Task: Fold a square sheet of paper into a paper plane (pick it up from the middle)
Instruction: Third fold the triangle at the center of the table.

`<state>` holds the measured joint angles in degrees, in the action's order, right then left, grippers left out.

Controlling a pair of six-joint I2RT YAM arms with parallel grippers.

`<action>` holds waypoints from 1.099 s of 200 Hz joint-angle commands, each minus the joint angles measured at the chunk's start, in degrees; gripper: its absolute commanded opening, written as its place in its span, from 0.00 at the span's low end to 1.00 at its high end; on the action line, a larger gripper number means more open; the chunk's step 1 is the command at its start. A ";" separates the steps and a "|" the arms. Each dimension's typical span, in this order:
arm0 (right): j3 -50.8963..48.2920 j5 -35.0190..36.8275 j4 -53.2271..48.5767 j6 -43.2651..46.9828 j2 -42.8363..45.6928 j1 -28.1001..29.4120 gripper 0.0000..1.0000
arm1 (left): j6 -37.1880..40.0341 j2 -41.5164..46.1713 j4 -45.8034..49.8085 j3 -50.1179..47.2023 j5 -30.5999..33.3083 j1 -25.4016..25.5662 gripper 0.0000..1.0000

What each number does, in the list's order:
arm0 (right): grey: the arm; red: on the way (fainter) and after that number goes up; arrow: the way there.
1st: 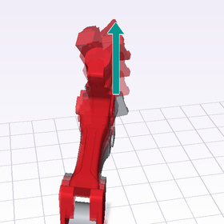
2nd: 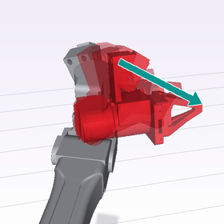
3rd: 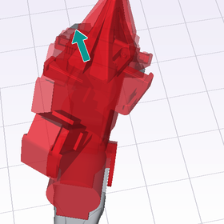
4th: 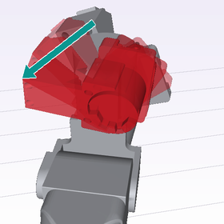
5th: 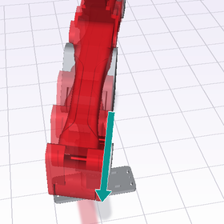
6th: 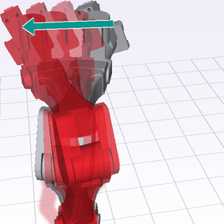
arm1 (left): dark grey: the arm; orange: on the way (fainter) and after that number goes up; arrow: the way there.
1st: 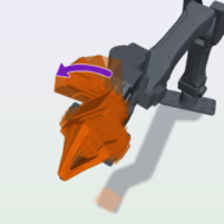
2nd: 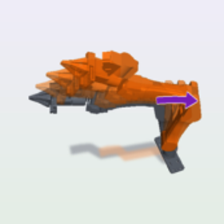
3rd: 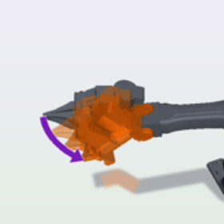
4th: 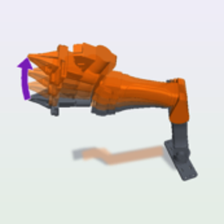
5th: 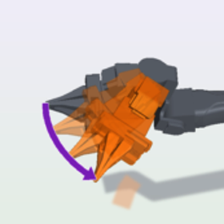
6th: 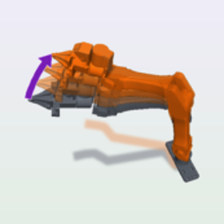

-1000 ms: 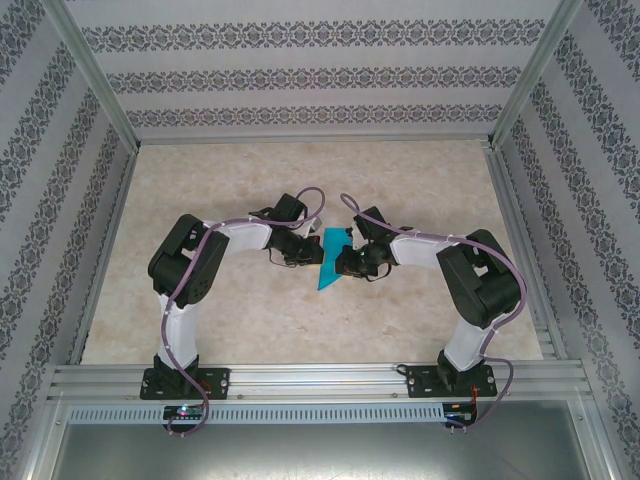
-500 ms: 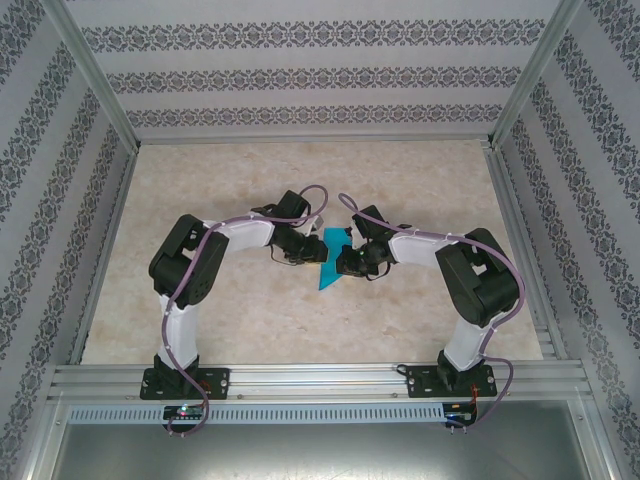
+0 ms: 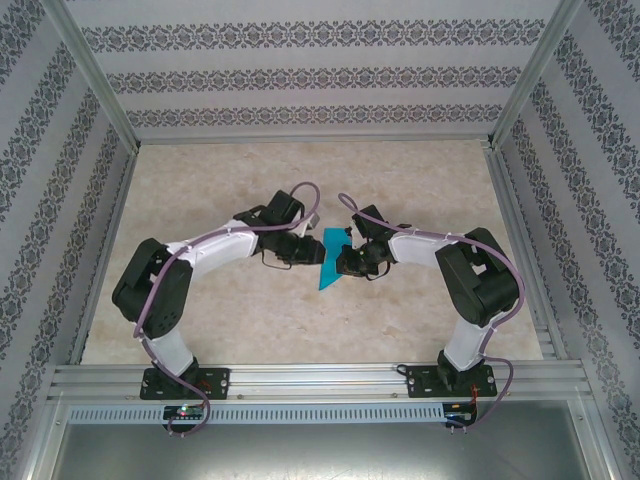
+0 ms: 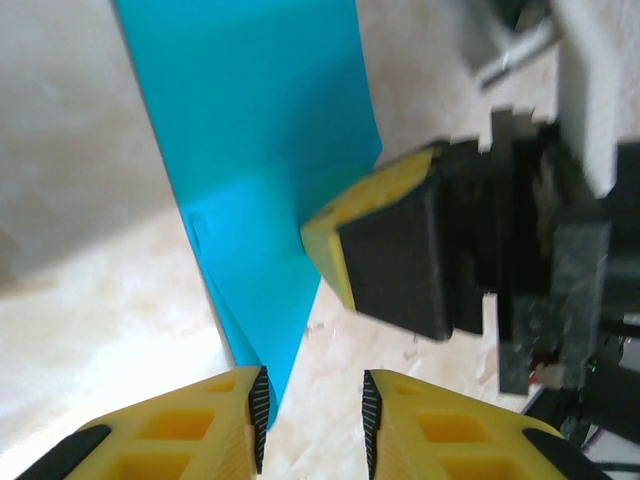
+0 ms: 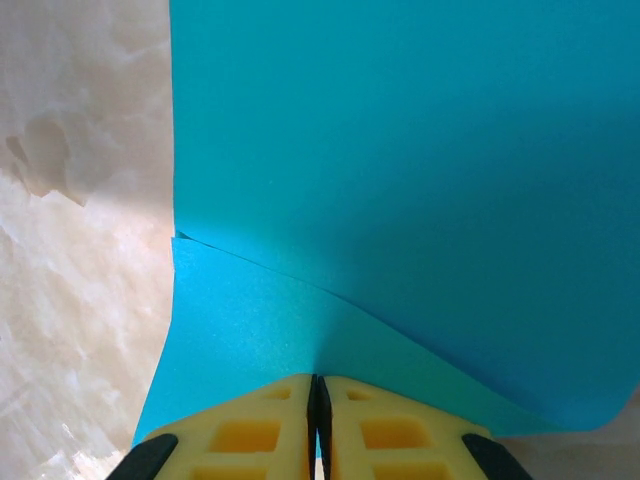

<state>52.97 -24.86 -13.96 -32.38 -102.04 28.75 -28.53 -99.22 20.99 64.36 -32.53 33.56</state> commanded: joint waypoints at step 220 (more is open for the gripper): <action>-0.94 -0.88 -2.15 0.39 -3.74 -0.63 0.12 | 5.61 -10.68 -2.83 -1.70 5.60 4.76 0.26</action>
<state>53.25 -26.65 -13.39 -32.42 -102.72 28.58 -26.00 -107.96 14.72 61.84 -30.76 37.67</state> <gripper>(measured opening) 0.120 0.258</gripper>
